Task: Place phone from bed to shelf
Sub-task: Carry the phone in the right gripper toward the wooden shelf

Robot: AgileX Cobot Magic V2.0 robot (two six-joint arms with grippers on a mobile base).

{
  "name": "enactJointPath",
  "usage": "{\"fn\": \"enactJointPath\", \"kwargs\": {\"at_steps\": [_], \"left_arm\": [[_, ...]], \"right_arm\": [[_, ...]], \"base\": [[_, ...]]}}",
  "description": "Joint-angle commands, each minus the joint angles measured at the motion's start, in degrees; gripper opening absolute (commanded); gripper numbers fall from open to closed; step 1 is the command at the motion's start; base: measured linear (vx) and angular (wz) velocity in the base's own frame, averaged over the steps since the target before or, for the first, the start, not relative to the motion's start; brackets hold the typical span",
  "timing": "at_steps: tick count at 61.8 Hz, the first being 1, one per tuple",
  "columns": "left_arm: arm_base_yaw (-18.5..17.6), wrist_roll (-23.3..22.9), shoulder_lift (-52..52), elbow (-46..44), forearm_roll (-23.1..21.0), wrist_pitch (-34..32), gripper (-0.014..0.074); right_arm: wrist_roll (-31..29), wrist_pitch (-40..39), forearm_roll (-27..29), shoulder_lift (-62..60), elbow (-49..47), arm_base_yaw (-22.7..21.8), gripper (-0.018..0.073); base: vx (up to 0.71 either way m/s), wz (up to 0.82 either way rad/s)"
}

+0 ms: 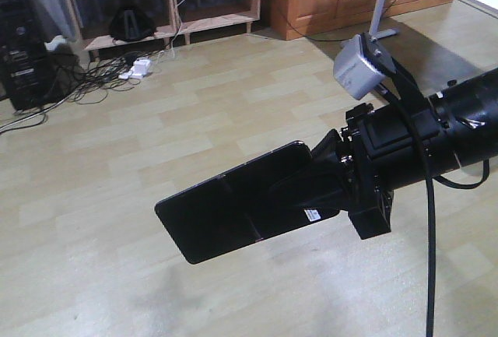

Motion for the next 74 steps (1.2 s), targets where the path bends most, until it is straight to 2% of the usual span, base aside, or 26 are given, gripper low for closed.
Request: {"fn": "enactJointPath", "kwargs": {"at_steps": [1, 74], "left_arm": [[-0.30, -0.50, -0.42, -1.43, -0.56, -4.11, 0.0001], [-0.30, -0.50, -0.42, -1.43, -0.56, -4.11, 0.0001]], "right_arm": [[-0.18, 3.56, 4.14, -1.90, -1.33, -0.16, -0.0002], [-0.18, 3.56, 4.14, -1.90, -1.33, -0.16, -0.0002]], "base": [[0.41, -0.16], [0.45, -0.14]]}}
